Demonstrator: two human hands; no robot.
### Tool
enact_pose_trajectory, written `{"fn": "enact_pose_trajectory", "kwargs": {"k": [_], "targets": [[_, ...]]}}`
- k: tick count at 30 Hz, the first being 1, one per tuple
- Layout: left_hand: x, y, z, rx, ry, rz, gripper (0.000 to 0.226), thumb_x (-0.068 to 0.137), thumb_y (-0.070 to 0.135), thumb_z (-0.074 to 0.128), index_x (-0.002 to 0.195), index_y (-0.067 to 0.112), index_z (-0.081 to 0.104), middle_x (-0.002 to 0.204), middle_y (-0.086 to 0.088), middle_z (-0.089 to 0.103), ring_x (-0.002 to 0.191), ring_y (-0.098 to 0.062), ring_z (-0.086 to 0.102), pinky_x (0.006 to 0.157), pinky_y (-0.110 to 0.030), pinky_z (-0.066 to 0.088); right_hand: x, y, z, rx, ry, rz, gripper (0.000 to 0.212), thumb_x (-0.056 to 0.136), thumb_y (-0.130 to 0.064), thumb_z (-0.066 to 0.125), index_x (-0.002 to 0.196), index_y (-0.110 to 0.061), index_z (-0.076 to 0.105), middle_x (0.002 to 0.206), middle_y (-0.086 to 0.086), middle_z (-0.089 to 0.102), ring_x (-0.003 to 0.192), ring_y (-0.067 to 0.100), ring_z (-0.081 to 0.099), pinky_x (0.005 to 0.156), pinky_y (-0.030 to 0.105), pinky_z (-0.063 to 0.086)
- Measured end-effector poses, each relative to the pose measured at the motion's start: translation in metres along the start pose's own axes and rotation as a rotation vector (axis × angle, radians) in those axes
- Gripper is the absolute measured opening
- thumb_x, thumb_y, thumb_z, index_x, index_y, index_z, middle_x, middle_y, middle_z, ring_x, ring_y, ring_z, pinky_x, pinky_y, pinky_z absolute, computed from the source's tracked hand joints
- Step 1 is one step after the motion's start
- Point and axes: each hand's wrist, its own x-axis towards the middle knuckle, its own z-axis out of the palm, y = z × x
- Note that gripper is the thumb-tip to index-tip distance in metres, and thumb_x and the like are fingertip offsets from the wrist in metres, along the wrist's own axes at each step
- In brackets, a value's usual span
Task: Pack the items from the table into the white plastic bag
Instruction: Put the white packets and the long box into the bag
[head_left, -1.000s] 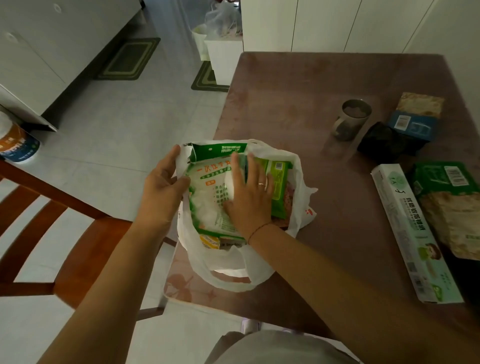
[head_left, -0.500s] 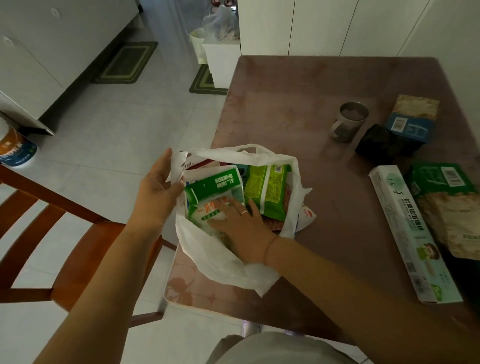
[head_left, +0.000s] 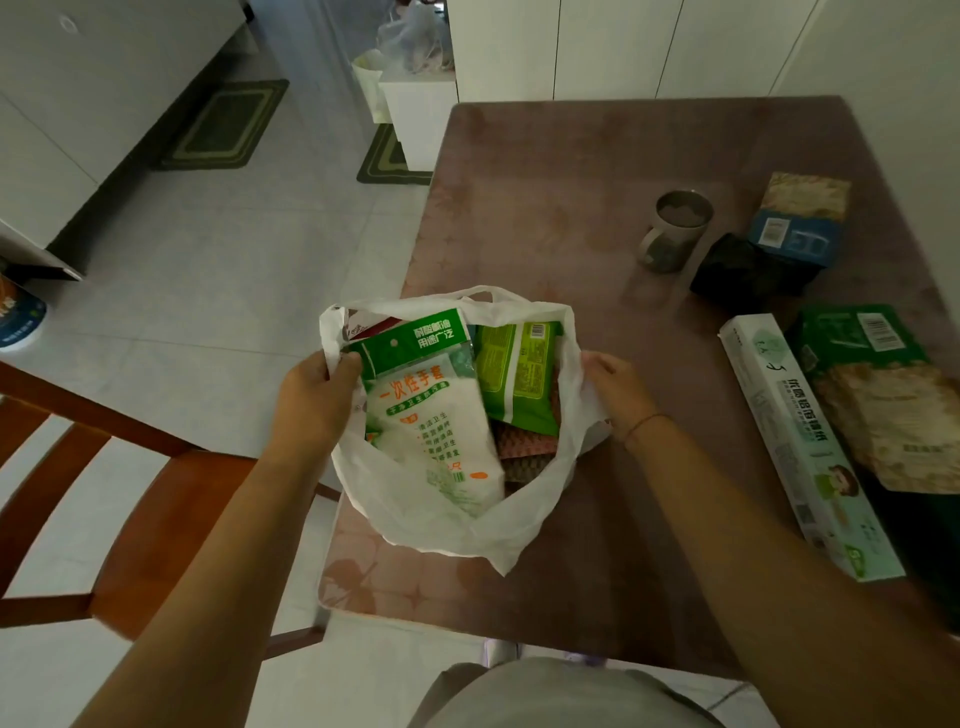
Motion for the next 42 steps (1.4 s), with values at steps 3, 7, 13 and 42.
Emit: {"fn": "enact_pose_trajectory", "kwargs": {"k": [3, 7, 13, 42], "targets": [[-0.001, 0.001, 0.001, 0.019, 0.028, 0.011, 0.026, 0.095, 0.028, 0.045, 0.072, 0.033, 0.054, 0.071, 0.006, 0.06, 0.064, -0.013, 0.06, 0.05, -0.023, 0.042, 0.002, 0.017, -0.013, -0.157, 0.099, 0.027, 0.028, 0.097, -0.023, 0.043, 0.11, -0.008, 0.063, 0.111, 0.013, 0.064, 0.1, 0.026, 0.06, 0.081, 0.036, 0.052], [-0.002, 0.002, 0.003, -0.01, 0.028, -0.022, 0.024, 0.096, 0.028, 0.045, 0.075, 0.034, 0.054, 0.076, 0.007, 0.061, 0.068, -0.015, 0.061, 0.055, -0.027, 0.048, -0.001, 0.036, -0.014, -0.478, 0.025, -0.02, 0.035, 0.087, -0.019, 0.063, 0.118, -0.004, 0.058, 0.119, 0.014, 0.06, 0.11, 0.03, 0.057, 0.093, 0.037, 0.047], [-0.002, 0.003, 0.007, -0.003, 0.019, -0.044, 0.013, 0.096, 0.028, 0.044, 0.088, 0.029, 0.055, 0.078, 0.009, 0.059, 0.07, -0.015, 0.059, 0.06, -0.032, 0.048, 0.003, 0.036, -0.009, -0.418, 0.003, -0.065, 0.022, 0.083, -0.01, 0.065, 0.067, -0.015, 0.052, 0.067, -0.008, 0.048, 0.072, 0.013, 0.046, 0.065, 0.024, 0.038], [-0.014, 0.014, 0.008, 0.018, 0.026, 0.02, 0.028, 0.097, 0.03, 0.044, 0.071, 0.036, 0.055, 0.072, 0.009, 0.063, 0.066, -0.014, 0.063, 0.05, -0.023, 0.044, -0.026, -0.004, -0.067, -0.023, 0.303, -0.053, 0.013, 0.087, -0.019, 0.064, 0.097, -0.012, 0.059, 0.102, 0.013, 0.067, 0.085, 0.025, 0.064, 0.072, 0.035, 0.052]]}}
